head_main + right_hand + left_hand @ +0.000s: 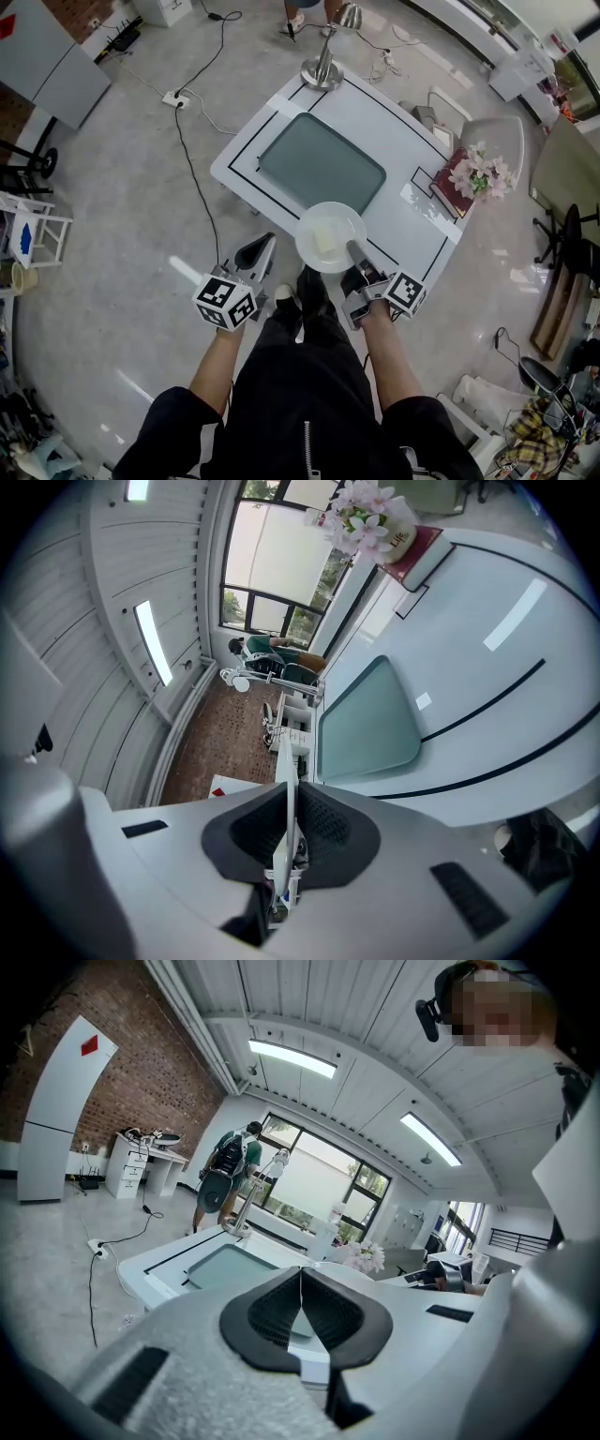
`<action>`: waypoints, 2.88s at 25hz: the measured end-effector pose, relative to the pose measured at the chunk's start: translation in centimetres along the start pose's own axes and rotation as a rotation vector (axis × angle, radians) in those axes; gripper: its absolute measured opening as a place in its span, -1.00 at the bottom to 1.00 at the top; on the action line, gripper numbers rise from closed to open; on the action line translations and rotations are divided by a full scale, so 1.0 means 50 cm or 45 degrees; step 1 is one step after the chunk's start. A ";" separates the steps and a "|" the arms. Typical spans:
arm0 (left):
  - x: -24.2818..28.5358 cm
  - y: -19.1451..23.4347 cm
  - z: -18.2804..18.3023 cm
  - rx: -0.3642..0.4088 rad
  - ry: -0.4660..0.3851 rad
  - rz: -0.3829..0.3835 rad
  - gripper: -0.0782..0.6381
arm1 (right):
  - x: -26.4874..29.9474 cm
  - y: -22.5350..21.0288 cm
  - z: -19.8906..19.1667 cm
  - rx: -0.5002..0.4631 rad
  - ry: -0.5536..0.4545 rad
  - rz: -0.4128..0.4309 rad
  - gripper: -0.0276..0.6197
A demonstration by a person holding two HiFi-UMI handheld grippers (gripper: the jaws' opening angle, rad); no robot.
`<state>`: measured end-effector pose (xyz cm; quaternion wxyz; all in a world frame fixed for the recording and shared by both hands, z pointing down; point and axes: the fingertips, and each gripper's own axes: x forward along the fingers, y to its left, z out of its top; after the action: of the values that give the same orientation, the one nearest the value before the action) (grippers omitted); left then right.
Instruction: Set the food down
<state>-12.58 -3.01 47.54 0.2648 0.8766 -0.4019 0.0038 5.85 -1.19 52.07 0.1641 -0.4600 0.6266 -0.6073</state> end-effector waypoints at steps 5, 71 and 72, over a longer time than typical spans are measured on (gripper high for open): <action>0.025 0.013 0.015 0.013 0.006 0.029 -0.76 | 0.031 -0.003 0.025 0.025 0.021 0.026 -0.83; 0.338 0.142 0.034 0.006 0.188 0.056 -0.77 | 0.302 -0.226 0.264 0.085 0.143 -0.203 -0.83; 0.338 0.143 0.034 0.005 0.188 0.057 -0.77 | 0.303 -0.228 0.264 0.089 0.142 -0.209 -0.83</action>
<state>-6.53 -19.52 53.08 0.2920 0.8651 -0.4009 0.0752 12.29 -19.18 65.06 0.0946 -0.4693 0.5735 -0.6648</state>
